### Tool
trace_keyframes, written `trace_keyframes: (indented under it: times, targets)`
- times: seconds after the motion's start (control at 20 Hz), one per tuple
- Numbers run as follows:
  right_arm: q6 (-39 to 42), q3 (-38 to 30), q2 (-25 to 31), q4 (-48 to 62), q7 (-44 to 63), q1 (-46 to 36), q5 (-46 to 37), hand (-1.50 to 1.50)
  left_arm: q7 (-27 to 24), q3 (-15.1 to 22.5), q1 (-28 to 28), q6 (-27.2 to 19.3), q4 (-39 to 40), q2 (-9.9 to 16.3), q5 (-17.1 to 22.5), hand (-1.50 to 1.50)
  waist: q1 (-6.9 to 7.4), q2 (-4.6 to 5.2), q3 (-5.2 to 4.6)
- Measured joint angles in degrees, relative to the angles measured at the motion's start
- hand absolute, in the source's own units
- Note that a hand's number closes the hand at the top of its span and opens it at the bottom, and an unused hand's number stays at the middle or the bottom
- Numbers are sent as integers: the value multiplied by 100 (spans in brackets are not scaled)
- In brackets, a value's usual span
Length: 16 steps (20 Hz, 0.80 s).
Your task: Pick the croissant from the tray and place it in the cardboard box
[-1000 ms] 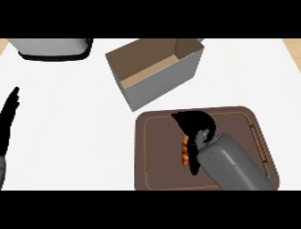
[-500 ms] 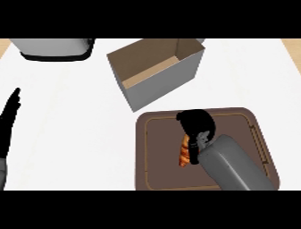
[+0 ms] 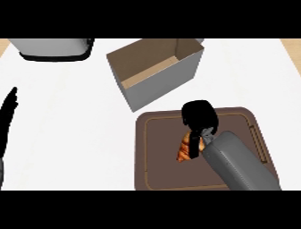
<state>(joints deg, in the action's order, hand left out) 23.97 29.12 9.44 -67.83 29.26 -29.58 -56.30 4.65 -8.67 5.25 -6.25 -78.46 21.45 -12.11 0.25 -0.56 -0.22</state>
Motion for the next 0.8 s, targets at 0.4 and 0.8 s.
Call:
trace_keyframes:
  times: [0.4,0.8]
  targets:
    - [-1708,-1234,999,-896,-405,683,69,150,-8,-117,-57,5,24,29,33,0,-132,27,22]
    - [-2378,-1735,1408,-2373,-707,902,43,150,-46,-96,-36,13,76,-26,-34,0,-98,32,21]
